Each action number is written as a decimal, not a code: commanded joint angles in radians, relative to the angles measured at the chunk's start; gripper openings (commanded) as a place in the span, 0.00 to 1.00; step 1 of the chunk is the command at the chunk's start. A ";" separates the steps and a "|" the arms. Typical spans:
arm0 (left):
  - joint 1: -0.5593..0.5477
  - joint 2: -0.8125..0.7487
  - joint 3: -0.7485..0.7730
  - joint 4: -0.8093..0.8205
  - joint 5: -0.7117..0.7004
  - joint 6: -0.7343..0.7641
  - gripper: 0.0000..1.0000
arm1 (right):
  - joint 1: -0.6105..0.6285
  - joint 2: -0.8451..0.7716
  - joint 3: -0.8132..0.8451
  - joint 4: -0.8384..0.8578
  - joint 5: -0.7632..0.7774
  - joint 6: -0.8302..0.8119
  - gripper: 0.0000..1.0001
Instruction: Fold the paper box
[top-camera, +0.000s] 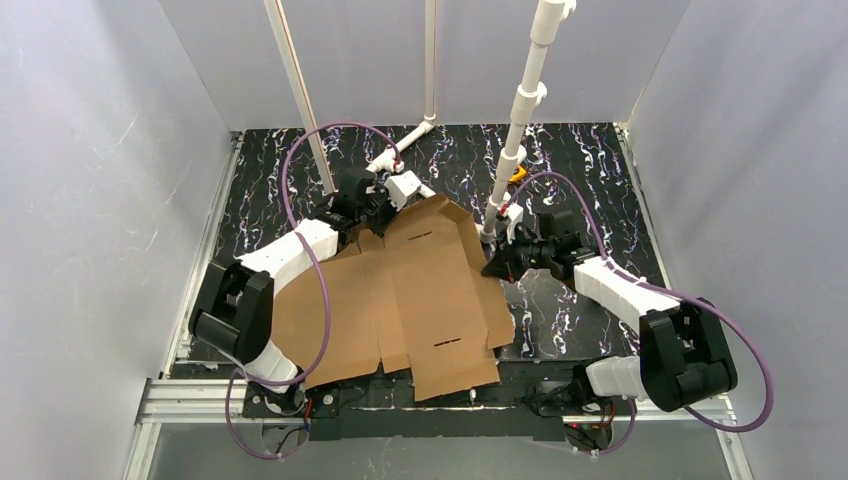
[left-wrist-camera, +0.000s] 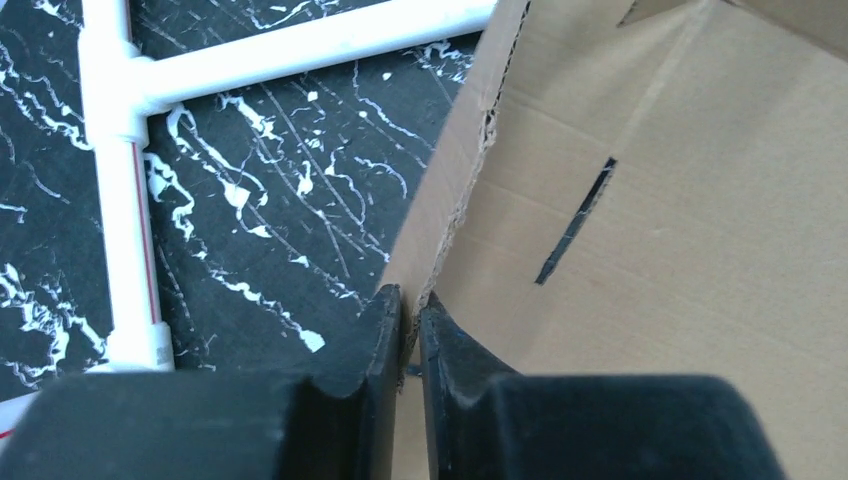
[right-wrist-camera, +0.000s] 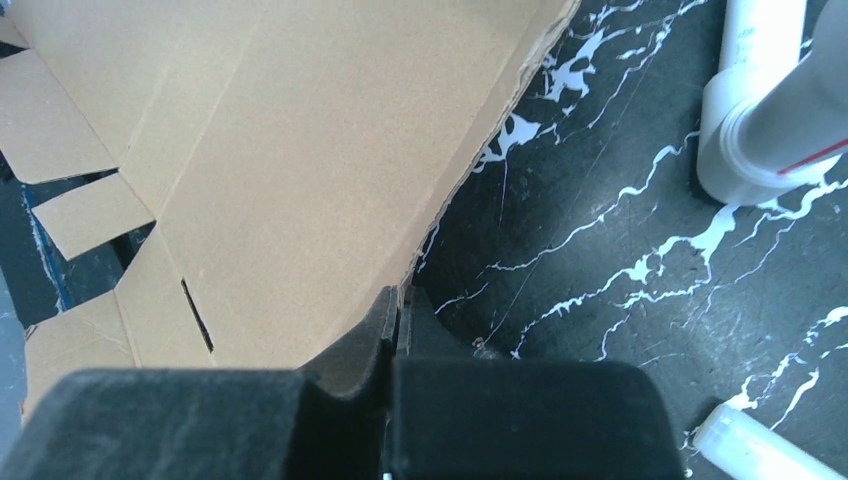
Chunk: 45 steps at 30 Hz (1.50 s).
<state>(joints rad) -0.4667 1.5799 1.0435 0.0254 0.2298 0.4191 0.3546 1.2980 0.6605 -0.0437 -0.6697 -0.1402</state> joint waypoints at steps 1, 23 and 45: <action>0.003 -0.012 0.034 0.014 -0.036 0.042 0.00 | 0.007 0.009 0.041 0.034 -0.068 0.001 0.01; -0.150 -0.211 0.176 -0.149 -0.188 0.432 0.00 | -0.004 -0.025 0.179 -0.111 -0.004 -0.175 0.39; -0.206 -0.390 0.171 -0.220 -0.183 0.437 0.00 | -0.076 0.032 0.407 -0.149 -0.088 -0.060 0.39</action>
<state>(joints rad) -0.6674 1.2812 1.2217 -0.2016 0.0265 0.8783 0.2817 1.3075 1.0306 -0.2337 -0.7269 -0.2855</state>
